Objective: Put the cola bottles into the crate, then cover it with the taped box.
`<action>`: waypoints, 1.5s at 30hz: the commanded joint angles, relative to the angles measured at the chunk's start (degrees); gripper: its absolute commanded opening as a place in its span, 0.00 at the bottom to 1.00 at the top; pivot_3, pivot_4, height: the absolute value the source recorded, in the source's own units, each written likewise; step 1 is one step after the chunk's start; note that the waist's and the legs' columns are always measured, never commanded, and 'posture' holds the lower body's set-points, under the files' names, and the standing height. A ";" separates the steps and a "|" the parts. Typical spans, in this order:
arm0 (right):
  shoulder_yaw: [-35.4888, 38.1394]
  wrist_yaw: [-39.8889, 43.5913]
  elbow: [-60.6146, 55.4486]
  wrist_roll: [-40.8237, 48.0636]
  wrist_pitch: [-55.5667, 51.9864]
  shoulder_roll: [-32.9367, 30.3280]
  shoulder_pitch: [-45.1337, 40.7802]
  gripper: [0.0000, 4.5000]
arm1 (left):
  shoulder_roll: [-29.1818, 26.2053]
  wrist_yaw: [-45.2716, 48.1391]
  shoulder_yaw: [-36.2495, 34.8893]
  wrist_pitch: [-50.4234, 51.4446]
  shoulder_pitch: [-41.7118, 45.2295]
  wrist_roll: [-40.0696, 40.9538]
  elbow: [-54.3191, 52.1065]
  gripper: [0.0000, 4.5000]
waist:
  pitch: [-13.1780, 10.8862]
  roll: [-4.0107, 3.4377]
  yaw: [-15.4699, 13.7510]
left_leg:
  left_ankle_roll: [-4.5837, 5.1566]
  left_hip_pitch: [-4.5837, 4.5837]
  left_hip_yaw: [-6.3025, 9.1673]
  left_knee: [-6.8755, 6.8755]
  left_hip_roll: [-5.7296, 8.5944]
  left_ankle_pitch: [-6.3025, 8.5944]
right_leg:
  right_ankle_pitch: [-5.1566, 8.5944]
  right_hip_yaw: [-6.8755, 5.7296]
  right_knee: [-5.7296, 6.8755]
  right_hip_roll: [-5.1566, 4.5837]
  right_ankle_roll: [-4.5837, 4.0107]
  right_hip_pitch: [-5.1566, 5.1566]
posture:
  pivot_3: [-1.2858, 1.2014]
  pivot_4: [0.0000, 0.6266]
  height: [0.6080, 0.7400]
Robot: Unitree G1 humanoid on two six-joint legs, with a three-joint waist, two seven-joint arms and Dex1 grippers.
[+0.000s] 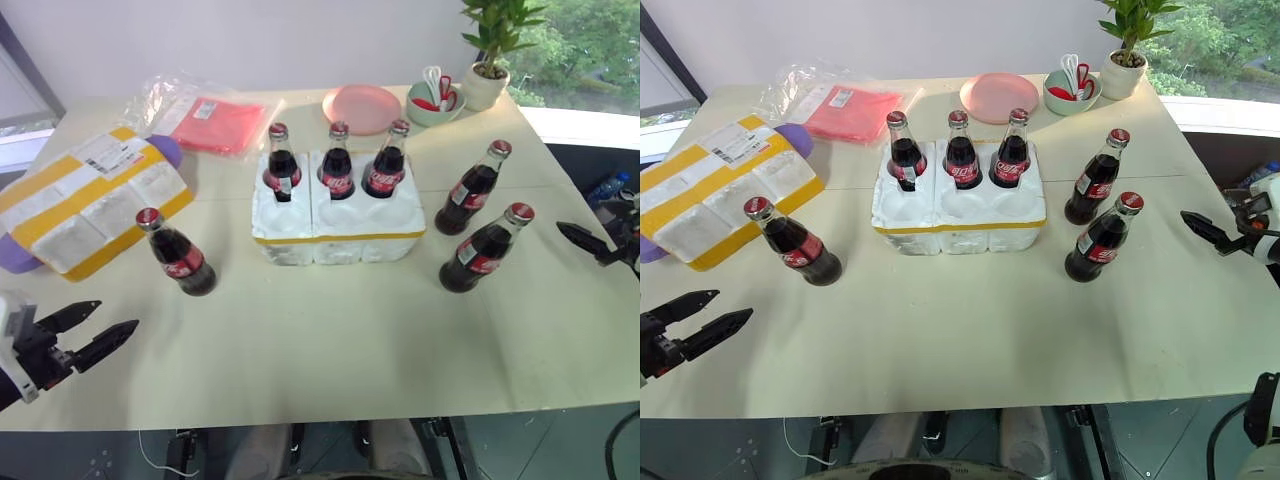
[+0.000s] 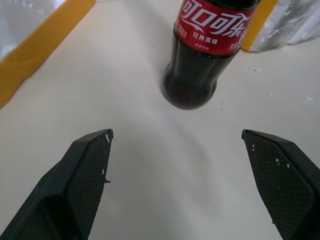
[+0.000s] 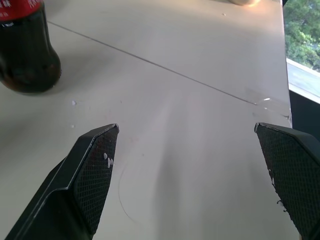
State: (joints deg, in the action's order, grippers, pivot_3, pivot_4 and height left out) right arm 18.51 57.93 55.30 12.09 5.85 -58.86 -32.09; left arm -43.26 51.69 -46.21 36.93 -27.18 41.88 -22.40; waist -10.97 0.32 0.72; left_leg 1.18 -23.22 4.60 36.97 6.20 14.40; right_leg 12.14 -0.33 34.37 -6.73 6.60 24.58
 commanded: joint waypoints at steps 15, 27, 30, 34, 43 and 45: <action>1.62 11.49 3.35 3.12 -5.51 -8.11 -8.35 1.00 | -4.21 0.01 -1.68 2.89 8.49 5.34 3.16 0.96 | -0.10 -0.32 0.06 | 0.00 0.01 -0.02 0.04 0.01 0.00 | -0.04 0.00 0.02 0.03 -0.02 0.01 | 0.52 0.24 1.00; -5.64 34.57 -20.70 16.04 -31.06 -16.54 -17.06 1.00 | -9.70 5.38 8.91 2.01 18.56 3.72 8.42 0.96 | -0.27 -0.61 0.21 | -0.02 -0.03 -0.04 0.02 -0.01 0.01 | -0.04 0.01 0.06 0.03 -0.01 0.10 | 0.52 0.24 1.00; -6.03 34.57 -27.04 20.72 -37.04 -17.30 -18.39 1.00 | -9.79 6.77 12.98 0.70 20.92 1.75 9.78 0.96 | -0.29 -0.62 0.01 | -0.03 -0.17 -0.07 0.03 0.00 0.01 | -0.10 0.04 0.19 0.01 0.08 0.33 | 0.52 0.24 1.00; -5.59 34.26 -33.73 23.82 -44.75 -16.24 -22.30 1.00 | -9.29 7.30 18.73 -3.17 23.29 -3.19 12.05 0.96 | -0.29 -0.65 -0.04 | -0.07 -0.24 -0.12 0.00 0.00 0.03 | -0.14 0.06 0.23 0.00 0.16 0.49 | 0.52 0.24 1.00; -2.16 32.10 -43.57 27.79 -50.98 -15.90 -18.40 1.00 | -5.13 6.01 25.34 -6.92 30.98 -6.72 16.82 0.96 | -0.30 -0.60 -0.42 | -0.07 -0.28 -0.16 0.09 0.02 0.04 | -0.17 0.07 0.32 -0.01 0.19 0.54 | 0.52 0.24 1.00; -1.40 31.40 -45.66 28.85 -52.08 -15.60 -17.24 1.00 | -4.27 5.50 26.25 -7.62 32.72 -7.60 17.86 0.96 | -0.30 -0.60 -0.37 | -0.06 -0.28 -0.20 0.13 0.05 0.04 | -0.18 0.08 0.53 -0.05 0.21 0.62 | 0.52 0.24 1.00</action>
State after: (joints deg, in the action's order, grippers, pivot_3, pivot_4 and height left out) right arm 14.37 89.91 12.02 39.09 -45.64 -73.62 -48.99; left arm -47.56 57.51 -19.87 30.65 4.64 35.04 -4.54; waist -11.28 -0.28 0.36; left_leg 1.11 -23.50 4.39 37.11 6.25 14.43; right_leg 11.96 -0.25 34.98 -6.79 6.81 25.23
